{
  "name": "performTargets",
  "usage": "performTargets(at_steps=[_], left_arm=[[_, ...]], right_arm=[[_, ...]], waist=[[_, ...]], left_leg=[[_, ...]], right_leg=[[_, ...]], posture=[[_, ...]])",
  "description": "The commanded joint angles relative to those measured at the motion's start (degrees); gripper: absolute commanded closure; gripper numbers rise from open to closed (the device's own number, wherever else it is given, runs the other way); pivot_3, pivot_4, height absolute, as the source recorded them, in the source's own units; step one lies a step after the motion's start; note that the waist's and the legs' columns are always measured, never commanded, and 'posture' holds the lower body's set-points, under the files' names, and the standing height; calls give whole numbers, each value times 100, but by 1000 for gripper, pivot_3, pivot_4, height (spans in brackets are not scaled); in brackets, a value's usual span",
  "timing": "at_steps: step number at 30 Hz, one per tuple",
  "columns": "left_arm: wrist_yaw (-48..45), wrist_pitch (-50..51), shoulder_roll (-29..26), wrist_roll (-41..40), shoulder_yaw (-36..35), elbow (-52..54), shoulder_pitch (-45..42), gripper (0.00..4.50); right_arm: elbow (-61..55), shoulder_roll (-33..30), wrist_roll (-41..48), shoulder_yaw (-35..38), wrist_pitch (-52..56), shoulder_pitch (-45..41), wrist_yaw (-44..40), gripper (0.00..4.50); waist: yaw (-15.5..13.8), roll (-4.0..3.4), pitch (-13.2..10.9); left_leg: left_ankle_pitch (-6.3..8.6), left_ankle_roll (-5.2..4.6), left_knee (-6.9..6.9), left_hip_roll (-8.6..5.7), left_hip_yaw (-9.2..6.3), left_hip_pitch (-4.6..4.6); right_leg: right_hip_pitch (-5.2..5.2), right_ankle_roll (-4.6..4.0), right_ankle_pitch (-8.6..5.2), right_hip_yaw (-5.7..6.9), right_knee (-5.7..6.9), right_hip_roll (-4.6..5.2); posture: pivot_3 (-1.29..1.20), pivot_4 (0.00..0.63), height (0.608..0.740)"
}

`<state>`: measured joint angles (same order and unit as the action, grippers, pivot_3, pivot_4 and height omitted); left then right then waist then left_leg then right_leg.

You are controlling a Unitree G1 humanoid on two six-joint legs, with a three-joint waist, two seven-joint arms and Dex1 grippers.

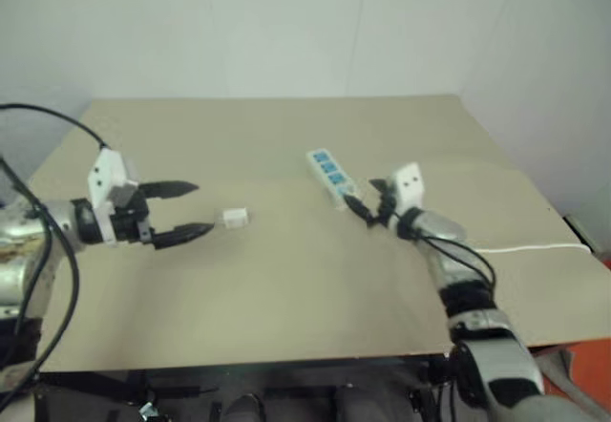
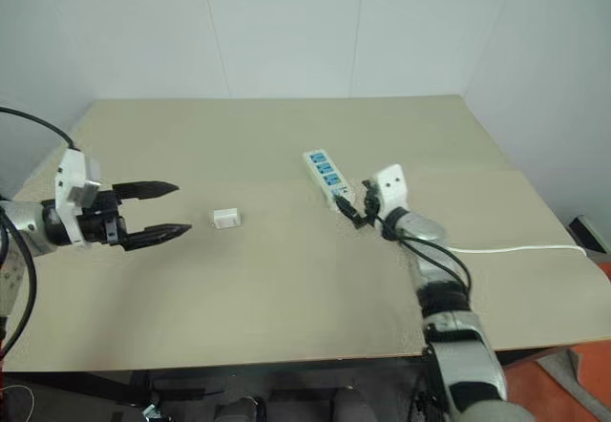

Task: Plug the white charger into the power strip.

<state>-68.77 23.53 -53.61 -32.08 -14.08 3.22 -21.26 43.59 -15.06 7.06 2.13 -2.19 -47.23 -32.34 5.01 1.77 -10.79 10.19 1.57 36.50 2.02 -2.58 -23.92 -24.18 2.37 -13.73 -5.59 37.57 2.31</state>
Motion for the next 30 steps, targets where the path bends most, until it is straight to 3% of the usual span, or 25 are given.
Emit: performTargets(at_steps=[1, 9, 25, 30], left_arm=[[46, -90, 32, -43, -113, 244, 101, 33], [-48, -189, 8, 70, -24, 106, -71, 33], [-69, -294, 77, 71, -30, 109, 158, 33], [-62, -359, 105, 137, 6, 37, 142, 33]], right_arm=[[849, 110, -128, 43, -549, -458, 157, 0], [2112, 192, -275, 204, -1215, -1001, 643, 0], [2399, 616, -151, 364, -1172, -980, 302, 0], [2588, 760, -417, 260, -1288, -1054, 849, 0]], waist=[[0, 0, 0], [55, 0, -1], [100, -1, -1], [165, -1, -1]], left_leg=[[0, 0, -1, 0, -1, 0], [-1, 1, -2, -1, -6, 7], [-2, 1, -4, 1, -11, 15], [-2, 1, -6, 1, -11, 15]], right_leg=[[-1, -1, 1, 0, -1, 0], [3, -2, 2, 2, 6, -1], [2, -3, 2, 0, 15, -9], [2, -3, 2, -1, 14, -9]], posture=[[0, 150, 740], [0, 150, 740], [0, 150, 740], [0, 150, 740]])
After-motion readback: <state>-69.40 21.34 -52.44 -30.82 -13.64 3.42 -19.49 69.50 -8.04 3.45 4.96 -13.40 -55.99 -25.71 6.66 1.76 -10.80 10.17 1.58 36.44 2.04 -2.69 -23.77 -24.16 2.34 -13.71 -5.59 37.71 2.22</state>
